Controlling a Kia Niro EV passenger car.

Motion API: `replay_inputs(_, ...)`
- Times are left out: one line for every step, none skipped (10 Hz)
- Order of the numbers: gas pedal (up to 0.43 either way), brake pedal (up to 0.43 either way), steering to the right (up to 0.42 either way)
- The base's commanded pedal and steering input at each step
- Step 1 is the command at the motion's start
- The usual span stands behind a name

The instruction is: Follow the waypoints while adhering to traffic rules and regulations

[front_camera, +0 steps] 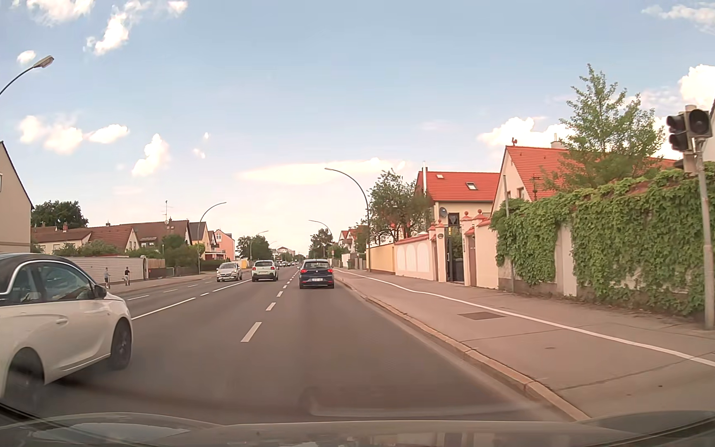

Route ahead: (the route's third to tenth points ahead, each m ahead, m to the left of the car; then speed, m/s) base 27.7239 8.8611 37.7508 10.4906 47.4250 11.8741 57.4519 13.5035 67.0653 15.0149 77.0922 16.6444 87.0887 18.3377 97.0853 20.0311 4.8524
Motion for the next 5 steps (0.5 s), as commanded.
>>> replay_inputs(0.209, 0.024, -0.145)
replay_inputs(0.209, 0.018, -0.134)
replay_inputs(0.209, 0.018, -0.124)
replay_inputs(0.209, 0.018, -0.115)
replay_inputs(0.22, 0.018, -0.107)
